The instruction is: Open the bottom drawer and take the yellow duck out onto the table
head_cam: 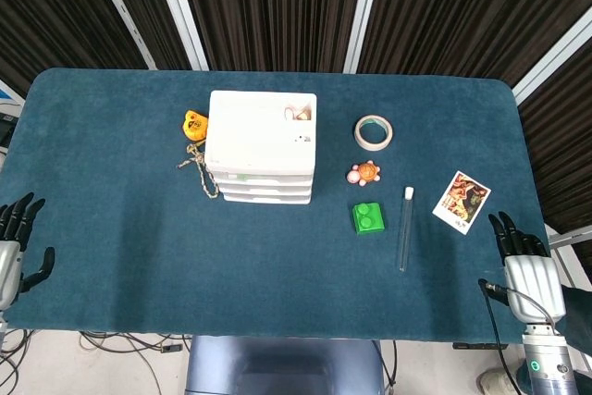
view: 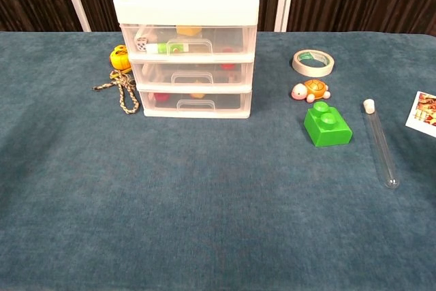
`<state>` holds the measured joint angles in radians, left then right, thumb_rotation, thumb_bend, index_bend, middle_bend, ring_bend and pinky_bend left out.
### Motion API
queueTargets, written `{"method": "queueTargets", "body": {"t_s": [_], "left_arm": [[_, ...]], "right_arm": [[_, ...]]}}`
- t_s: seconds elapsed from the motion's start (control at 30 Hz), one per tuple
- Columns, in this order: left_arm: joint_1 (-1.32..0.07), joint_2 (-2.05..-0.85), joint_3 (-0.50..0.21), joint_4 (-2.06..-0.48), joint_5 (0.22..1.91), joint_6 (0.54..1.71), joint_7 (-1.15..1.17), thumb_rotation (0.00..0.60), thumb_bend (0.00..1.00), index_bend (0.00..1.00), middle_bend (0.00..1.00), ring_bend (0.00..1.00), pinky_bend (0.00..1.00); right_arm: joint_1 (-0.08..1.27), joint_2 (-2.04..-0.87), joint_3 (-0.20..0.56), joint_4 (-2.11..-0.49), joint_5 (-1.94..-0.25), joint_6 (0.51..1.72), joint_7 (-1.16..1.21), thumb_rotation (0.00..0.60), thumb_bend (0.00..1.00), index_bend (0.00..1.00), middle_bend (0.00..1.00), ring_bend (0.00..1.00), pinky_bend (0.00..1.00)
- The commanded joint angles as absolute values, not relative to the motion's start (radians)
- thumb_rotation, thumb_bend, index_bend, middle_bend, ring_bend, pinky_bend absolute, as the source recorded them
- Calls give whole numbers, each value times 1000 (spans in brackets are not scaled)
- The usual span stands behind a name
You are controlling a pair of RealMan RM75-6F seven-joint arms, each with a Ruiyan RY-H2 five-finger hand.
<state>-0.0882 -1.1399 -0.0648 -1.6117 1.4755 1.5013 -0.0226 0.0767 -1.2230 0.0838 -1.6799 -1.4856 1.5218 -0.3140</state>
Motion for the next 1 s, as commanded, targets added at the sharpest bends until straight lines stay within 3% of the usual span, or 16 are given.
{"method": "queueTargets", "body": {"t_s": [0.03,0.57,0.87,1.0], "left_arm": [[-87,-1140,-65,-1613,1473,1501,-21,600,477,49,0,0,0],[-86,-1140,-65,-1622,1469,1501,-19,600,476,49,0,0,0],[-84,-1138,-65,-1627,1467,1500,-30,600,477,49,0,0,0],[-85,-1137,-67,-1628,1466,1498,-36,600,477,49,0,0,0]], "right_arm": [[77,-1222,82,-1681,-1489,1522,-314,600,157,0,83,246,248],[87,-1207,65,-1703,-1495,1476,-211,600,160,0,84,254,257],[186,-1202,52,-1769,-1536,1306,-8,600,205,14,229,417,406],[262,-1240,78,-1796,-1513,1204,-7,600,254,22,310,488,602]]}}
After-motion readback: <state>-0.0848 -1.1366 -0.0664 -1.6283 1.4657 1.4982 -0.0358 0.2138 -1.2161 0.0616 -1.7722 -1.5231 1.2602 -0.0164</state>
